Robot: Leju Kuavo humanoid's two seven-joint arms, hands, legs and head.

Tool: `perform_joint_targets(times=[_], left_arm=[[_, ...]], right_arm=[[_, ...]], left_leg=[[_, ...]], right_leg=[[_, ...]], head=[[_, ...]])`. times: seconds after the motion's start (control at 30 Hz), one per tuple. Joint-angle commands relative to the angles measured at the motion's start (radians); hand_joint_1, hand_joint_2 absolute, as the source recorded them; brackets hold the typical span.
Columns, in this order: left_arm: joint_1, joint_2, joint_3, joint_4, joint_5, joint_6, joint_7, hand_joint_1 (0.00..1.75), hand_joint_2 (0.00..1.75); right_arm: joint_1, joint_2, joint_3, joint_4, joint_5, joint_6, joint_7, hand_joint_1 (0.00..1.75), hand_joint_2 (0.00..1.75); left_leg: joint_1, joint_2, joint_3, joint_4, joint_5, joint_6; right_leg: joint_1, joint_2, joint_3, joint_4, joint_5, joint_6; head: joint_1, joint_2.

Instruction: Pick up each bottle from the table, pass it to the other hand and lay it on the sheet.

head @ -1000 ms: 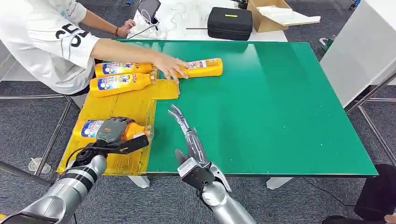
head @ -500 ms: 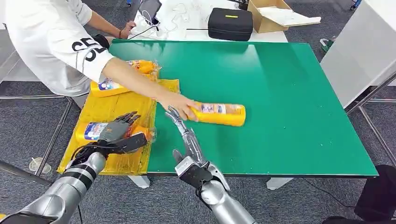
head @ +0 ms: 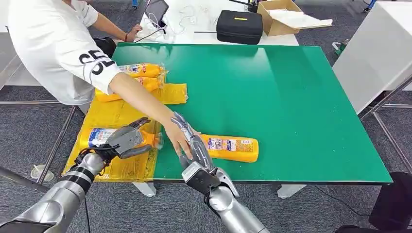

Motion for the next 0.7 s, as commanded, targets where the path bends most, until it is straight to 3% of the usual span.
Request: perform_joint_targets(times=[0.03,0.07,0.1,0.13,0.17,0.4,0.6,0.7], left_arm=[[0.143,-0.112,0.192,-0.308,0.471,0.211,0.001,0.00,0.00],[0.145,-0.140,0.242,-0.337,0.533,0.230,0.001,0.00,0.00],[0.149,-0.164,0.297,-0.357,0.576,0.277,0.001,0.00,1.75],[0.165,-0.178,0.331,-0.421,0.603,0.308,0.001,0.00,1.75],[0.177,-0.182,0.355,-0.452,0.619,0.330,0.001,0.00,1.75],[0.312,-0.193,0.410,-0.711,0.611,0.451,0.001,0.00,1.75],[0.328,-0.193,0.406,-0.723,0.610,0.461,0.001,0.00,1.75],[0.355,-0.188,0.383,-0.711,0.579,0.469,0.001,0.00,1.75]], right_arm=[[-0.021,-0.009,0.008,0.049,0.037,-0.020,0.038,0.00,0.00],[-0.017,-0.008,0.006,0.043,0.049,-0.030,0.055,0.00,0.00],[-0.016,-0.012,0.004,0.040,0.065,-0.046,0.085,0.00,0.00],[-0.022,-0.028,0.008,0.037,0.106,-0.064,0.133,0.00,0.00],[-0.025,-0.043,-0.002,0.030,0.122,-0.075,0.161,0.00,1.75],[-0.072,-0.184,-0.100,0.001,0.262,-0.063,0.371,0.00,1.75],[-0.083,-0.208,-0.114,0.006,0.275,-0.040,0.391,0.00,1.75],[-0.122,-0.272,-0.126,0.078,0.342,0.035,0.488,0.00,1.75]], left_leg=[[-0.001,0.002,0.003,-0.001,-0.001,0.002],[-0.001,0.003,0.004,-0.001,-0.002,0.002],[0.000,0.000,0.001,0.000,-0.001,0.002],[0.000,-0.003,0.000,0.001,-0.001,0.002],[0.000,-0.001,-0.002,0.001,-0.001,0.001],[0.000,0.003,-0.003,0.000,-0.001,0.002],[-0.001,0.002,-0.003,0.001,-0.002,0.001],[-0.001,0.002,-0.004,0.001,-0.002,0.001]], right_leg=[[0.000,0.000,0.003,-0.002,-0.001,-0.001],[0.000,0.001,0.003,-0.002,-0.001,-0.001],[0.000,-0.002,0.001,-0.001,-0.001,0.000],[0.000,-0.005,0.000,0.000,-0.002,0.000],[0.000,-0.003,-0.003,0.000,-0.001,0.000],[0.000,0.001,-0.004,-0.001,0.000,0.000],[0.000,0.001,-0.004,-0.001,0.000,0.000],[0.000,0.002,-0.005,0.000,0.000,0.000]], head=[[0.000,0.000],[0.000,0.000],[0.000,0.000],[0.000,0.000],[0.000,0.000],[0.000,0.000],[0.000,0.000],[0.000,0.000]])
